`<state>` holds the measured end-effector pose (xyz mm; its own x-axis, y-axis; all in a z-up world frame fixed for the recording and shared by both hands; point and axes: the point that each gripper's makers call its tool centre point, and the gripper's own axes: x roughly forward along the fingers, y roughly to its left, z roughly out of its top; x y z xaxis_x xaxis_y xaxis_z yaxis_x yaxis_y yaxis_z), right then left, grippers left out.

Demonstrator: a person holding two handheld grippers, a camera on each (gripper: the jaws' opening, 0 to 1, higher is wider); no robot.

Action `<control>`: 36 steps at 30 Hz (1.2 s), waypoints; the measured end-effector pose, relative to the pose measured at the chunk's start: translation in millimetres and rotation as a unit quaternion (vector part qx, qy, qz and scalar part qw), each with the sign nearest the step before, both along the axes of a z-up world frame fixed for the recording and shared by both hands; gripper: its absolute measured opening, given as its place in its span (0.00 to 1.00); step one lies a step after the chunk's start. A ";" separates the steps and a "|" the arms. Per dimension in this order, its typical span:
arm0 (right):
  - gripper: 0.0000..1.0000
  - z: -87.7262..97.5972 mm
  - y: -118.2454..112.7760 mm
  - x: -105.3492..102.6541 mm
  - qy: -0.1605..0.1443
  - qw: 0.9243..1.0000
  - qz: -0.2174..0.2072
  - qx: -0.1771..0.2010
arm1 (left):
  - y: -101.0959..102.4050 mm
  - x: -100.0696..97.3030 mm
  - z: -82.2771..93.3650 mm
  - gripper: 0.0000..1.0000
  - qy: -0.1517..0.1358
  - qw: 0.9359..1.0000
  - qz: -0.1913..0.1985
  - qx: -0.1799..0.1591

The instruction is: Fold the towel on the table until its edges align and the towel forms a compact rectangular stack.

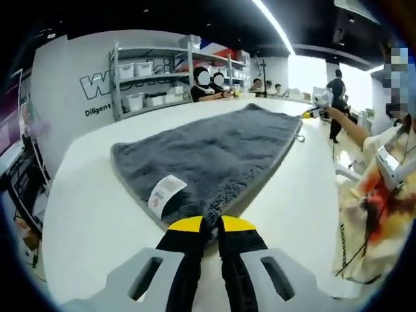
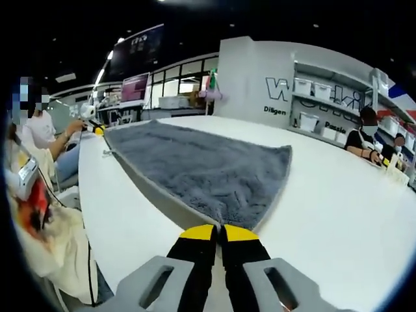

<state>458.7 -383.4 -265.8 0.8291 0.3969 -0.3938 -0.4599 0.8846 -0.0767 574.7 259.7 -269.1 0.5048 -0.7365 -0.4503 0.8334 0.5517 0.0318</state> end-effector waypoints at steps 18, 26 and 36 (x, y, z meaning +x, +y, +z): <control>0.00 20.0 -0.6 -23.6 -0.009 1.000 0.005 -0.011 | 5.0 -28.3 11.2 0.06 0.023 0.999 -0.018 -0.036; 0.00 33.4 -1.8 -17.6 -0.020 1.000 -0.004 -0.011 | 2.0 -27.2 26.2 0.06 0.016 0.998 -0.013 -0.052; 0.00 45.4 -7.3 1.3 -0.042 0.999 -0.026 -0.019 | -4.5 -9.9 39.9 0.06 0.019 0.997 0.012 -0.076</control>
